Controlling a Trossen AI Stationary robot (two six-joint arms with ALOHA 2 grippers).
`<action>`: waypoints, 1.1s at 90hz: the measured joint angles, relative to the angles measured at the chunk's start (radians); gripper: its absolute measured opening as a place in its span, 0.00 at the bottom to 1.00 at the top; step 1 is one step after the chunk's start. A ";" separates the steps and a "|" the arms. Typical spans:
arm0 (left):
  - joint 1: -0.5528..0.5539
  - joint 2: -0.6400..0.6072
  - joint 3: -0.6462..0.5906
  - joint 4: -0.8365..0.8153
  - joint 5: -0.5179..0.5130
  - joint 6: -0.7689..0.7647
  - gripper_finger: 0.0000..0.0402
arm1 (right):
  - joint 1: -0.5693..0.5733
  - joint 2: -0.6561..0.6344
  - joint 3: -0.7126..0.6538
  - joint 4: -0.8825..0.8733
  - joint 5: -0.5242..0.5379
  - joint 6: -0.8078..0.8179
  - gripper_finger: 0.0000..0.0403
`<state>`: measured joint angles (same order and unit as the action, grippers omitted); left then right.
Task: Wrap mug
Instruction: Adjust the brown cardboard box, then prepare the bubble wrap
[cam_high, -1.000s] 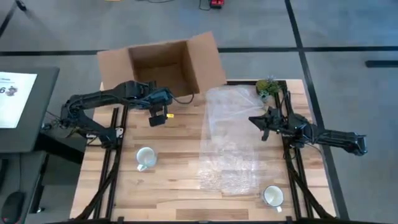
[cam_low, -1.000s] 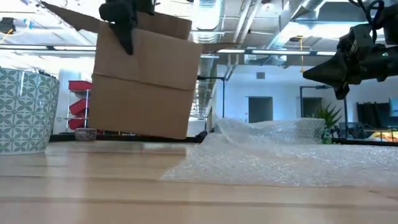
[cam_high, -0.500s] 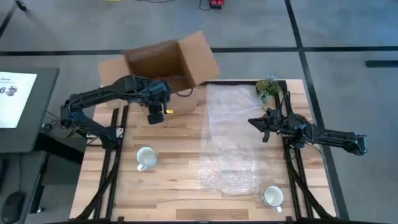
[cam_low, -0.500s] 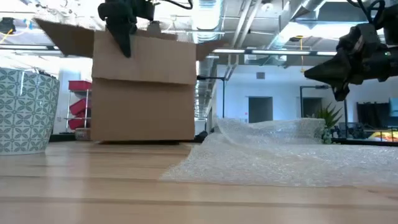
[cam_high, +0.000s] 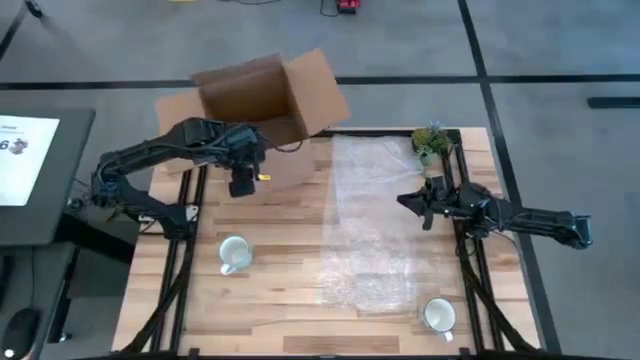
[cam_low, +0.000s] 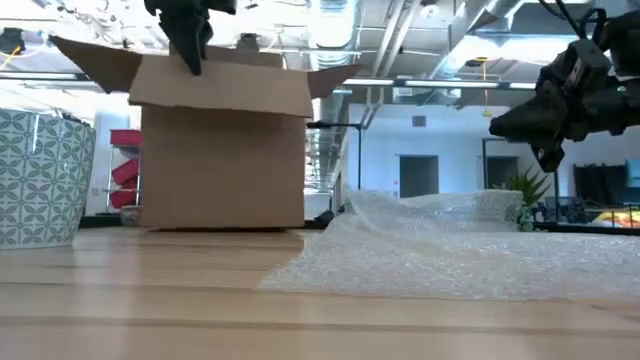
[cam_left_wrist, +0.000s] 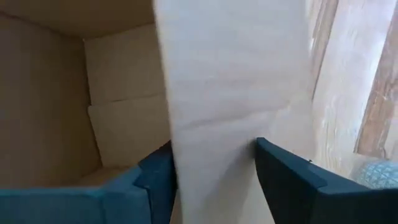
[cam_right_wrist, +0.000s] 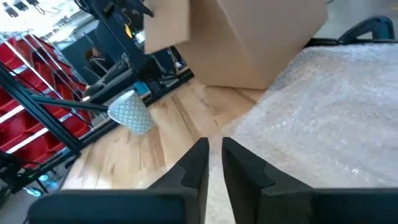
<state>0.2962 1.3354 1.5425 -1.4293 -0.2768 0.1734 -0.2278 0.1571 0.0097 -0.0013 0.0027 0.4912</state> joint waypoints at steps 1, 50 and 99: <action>0.000 -0.004 0.000 0.002 0.000 -0.001 0.45 | -0.001 0.003 0.000 0.000 0.000 -0.002 0.13; -0.153 -0.201 0.000 0.418 0.014 -0.096 0.45 | 0.043 0.156 0.009 0.056 0.046 -0.124 0.19; -0.709 -0.042 -0.075 0.575 0.059 -0.373 0.45 | 0.697 0.517 0.282 0.238 0.333 -0.450 0.12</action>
<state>-0.4132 1.2937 1.4678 -0.8546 -0.2177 -0.1996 0.4694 0.6739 0.2921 0.2363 0.3357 0.0412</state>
